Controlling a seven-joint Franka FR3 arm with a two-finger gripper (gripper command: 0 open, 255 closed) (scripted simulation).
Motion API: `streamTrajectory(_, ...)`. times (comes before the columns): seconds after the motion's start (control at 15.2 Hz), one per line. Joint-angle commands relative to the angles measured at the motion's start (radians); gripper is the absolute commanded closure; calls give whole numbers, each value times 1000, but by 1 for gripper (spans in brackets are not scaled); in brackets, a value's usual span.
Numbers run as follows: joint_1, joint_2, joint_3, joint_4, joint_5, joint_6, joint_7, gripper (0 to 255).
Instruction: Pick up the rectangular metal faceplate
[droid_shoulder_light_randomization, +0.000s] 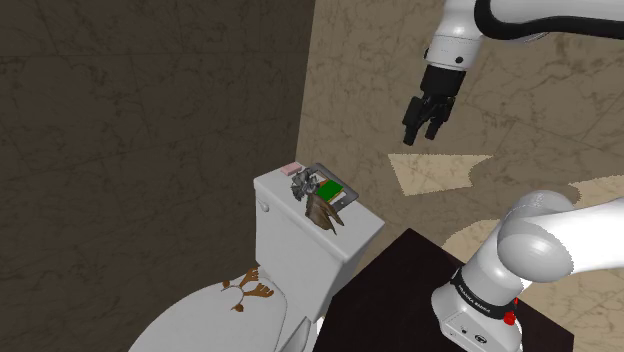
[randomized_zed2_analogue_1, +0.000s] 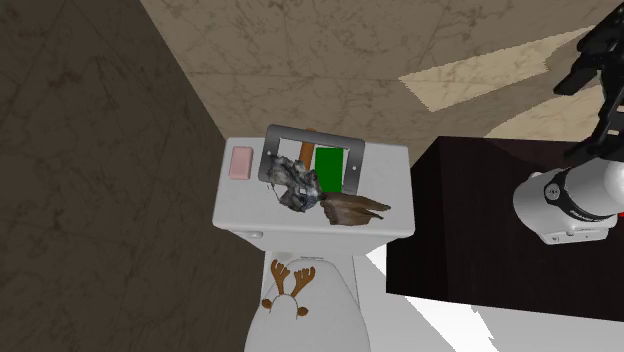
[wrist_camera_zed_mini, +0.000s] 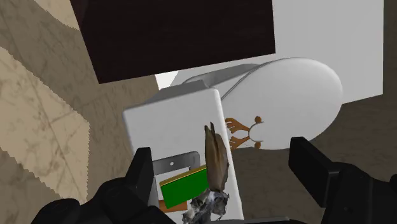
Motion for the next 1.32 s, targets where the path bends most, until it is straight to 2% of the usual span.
streamTrajectory(0.0, 0, 0, 0, 0, 0, 0, 0, 0)
streamTrajectory(0.66, -78, 271, 162, -37, 64, 366, 348, 0)
streamTrajectory(0.99, -129, 451, 228, 4, 44, 529, 530, 0)
streamTrajectory(1.25, -171, 606, 268, 62, -6, 639, 687, 0)
